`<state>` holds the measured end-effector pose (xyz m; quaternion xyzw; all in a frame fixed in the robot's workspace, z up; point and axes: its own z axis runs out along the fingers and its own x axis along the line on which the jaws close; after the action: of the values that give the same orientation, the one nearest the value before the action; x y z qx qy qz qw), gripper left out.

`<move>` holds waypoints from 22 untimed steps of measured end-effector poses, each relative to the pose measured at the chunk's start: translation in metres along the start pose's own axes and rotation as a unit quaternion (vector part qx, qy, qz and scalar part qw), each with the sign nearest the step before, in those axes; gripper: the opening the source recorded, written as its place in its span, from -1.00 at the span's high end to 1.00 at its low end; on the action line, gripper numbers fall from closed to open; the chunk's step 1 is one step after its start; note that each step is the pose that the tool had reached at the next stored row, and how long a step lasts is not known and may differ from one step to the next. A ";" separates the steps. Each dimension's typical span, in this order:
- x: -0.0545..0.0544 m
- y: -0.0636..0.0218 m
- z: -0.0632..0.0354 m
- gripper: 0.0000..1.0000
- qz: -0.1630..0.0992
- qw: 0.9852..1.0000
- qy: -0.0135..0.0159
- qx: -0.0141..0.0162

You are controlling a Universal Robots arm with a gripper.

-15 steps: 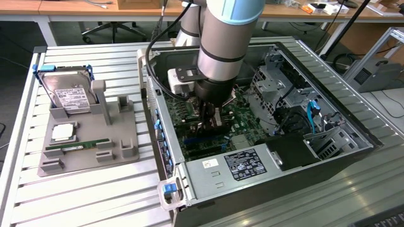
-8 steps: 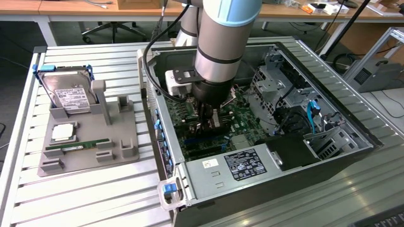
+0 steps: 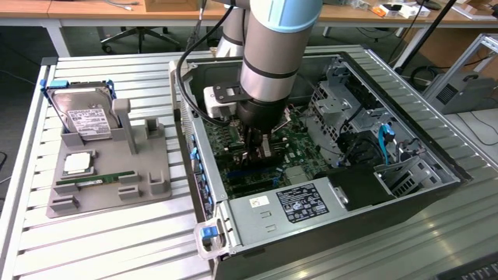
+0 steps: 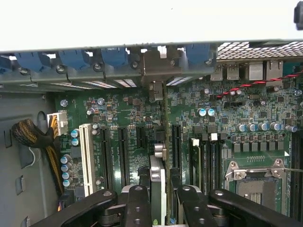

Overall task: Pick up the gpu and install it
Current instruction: 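Insert the gpu into the slot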

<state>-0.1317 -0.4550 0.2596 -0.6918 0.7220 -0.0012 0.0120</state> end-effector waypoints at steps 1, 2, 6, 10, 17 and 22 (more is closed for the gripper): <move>0.000 0.0000 0.0000 0.47 0.000 1.000 0.000 0.000; 0.000 0.0000 0.0000 0.47 0.000 1.000 0.000 0.000; 0.000 0.0000 0.0000 0.47 0.000 1.000 0.002 0.000; 0.000 0.0000 0.0000 0.47 -0.002 1.000 0.002 0.000; 0.000 0.0000 -0.0001 0.47 -0.003 1.000 0.004 0.000; 0.000 0.0000 -0.0021 0.47 -0.003 1.000 0.005 0.000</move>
<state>-0.1317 -0.4550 0.2617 -0.6940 0.7199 -0.0044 0.0089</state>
